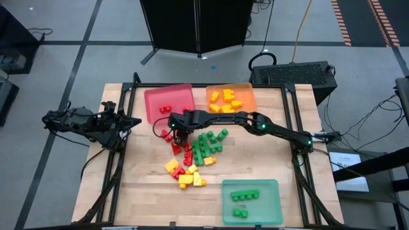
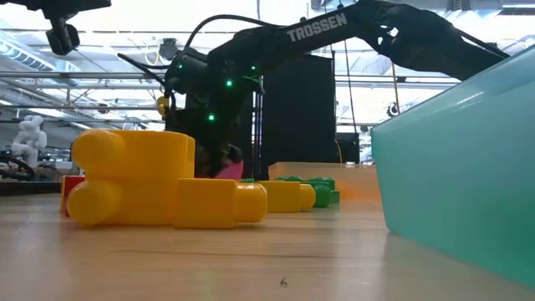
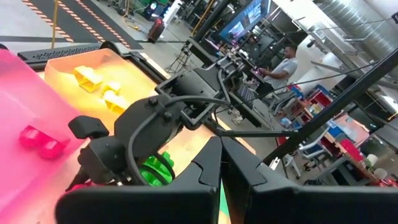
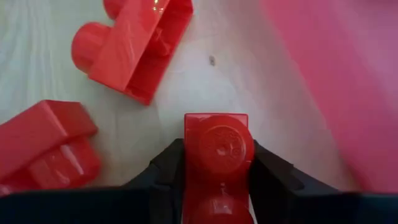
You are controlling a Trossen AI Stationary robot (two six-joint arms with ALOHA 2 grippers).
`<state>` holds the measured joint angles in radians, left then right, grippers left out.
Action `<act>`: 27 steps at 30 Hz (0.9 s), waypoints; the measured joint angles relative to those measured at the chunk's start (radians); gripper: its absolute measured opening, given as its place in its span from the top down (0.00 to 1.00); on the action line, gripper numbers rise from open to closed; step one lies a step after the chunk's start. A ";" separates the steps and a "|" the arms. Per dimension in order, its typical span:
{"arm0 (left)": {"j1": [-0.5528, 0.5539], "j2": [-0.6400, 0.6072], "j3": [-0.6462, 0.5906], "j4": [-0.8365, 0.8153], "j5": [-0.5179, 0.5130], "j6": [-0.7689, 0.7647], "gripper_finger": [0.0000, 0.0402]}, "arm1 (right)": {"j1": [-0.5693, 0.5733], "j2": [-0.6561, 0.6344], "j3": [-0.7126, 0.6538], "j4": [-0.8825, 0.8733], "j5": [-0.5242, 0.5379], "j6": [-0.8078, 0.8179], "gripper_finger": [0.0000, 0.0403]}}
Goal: Sort blocks
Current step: Put the red game piece into the red bin
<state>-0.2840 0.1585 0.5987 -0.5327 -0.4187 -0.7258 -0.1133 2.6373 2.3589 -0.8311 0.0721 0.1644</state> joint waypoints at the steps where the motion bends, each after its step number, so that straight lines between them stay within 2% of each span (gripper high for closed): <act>1: 0.000 0.000 0.000 0.000 0.000 0.000 0.97 | 0.002 -0.004 -0.001 -0.006 0.001 0.009 0.72; 12: 0.000 0.000 0.000 0.000 0.000 0.000 0.97 | 0.005 -0.089 -0.006 0.002 0.013 0.038 0.72; 19: 0.000 0.000 0.000 0.002 0.001 -0.001 0.97 | -0.003 -0.180 -0.005 0.116 0.037 0.025 0.72; 23: 0.000 0.000 0.000 0.003 0.000 -0.001 0.97 | -0.034 -0.203 -0.001 0.208 0.052 0.023 0.72; 27: 0.000 0.000 0.000 0.002 -0.001 -0.001 0.97 | -0.088 -0.176 -0.002 0.203 0.036 0.026 0.72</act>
<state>-0.2838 0.1585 0.5987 -0.5311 -0.4198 -0.7265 -0.2013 2.4614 2.3566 -0.6279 0.1083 0.1904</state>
